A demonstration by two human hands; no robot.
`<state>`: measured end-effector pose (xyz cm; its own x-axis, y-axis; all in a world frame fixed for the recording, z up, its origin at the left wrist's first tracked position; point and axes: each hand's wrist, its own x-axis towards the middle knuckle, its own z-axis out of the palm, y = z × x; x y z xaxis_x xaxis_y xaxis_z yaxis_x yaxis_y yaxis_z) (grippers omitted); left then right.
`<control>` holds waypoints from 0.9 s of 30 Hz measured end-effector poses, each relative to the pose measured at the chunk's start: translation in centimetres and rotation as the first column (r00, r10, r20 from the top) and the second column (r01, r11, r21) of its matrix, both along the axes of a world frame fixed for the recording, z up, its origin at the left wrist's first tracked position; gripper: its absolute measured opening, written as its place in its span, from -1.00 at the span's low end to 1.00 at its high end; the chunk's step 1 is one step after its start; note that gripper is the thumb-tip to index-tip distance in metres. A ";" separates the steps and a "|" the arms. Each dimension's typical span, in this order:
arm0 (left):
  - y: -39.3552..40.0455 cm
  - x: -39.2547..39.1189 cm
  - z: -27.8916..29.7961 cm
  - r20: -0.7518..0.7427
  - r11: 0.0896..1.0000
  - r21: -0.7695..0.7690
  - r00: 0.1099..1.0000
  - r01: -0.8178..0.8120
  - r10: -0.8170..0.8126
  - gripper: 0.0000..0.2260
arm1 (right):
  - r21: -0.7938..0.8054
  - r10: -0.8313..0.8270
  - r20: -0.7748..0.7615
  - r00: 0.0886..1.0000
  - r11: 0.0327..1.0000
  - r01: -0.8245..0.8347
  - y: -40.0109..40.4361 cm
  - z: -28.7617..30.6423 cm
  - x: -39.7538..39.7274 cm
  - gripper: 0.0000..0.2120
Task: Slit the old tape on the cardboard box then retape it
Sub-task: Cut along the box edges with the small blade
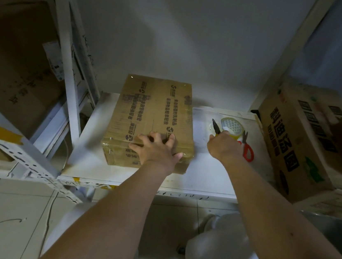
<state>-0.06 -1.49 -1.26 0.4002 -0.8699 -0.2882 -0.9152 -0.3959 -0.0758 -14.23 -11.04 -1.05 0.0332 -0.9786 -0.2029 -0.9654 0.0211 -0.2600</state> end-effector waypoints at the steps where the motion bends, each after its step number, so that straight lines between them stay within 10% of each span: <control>1: 0.0 -0.1 0.0 -0.001 1.000 0.001 1.000 0.005 -0.005 -0.39 | 0.026 0.011 -0.030 0.999 1.000 -0.010 -0.5 -0.3 -0.1 -0.49; 9: 0.1 0.1 0.0 0.009 1.000 0.011 1.000 0.005 -0.005 -0.39 | 0.144 -0.048 -0.046 0.998 0.988 0.054 -2.1 -2.0 -1.2 -0.38; 16: 1.0 1.5 1.4 -0.012 0.997 -0.036 0.997 0.075 -0.076 -0.52 | 0.099 -0.032 0.265 0.964 0.995 0.006 2.5 -0.1 1.8 -0.57; 22: 3.6 8.1 1.4 -0.083 0.883 -0.239 0.914 -0.405 0.397 -0.32 | 0.123 0.001 0.296 0.955 0.992 -0.039 6.0 -0.3 4.0 -0.62; 27: 5.2 10.1 1.3 -0.454 0.805 -0.225 0.790 -0.549 0.412 -0.48 | 0.054 0.061 0.255 0.965 0.996 -0.077 6.9 -0.2 4.5 -0.66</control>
<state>10.03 3.68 0.09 0.7152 -0.6584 -0.2345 -0.5263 -0.7281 0.4392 -9.73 -4.11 -1.27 0.1580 -0.9578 -0.2402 -0.8682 -0.0189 -0.4959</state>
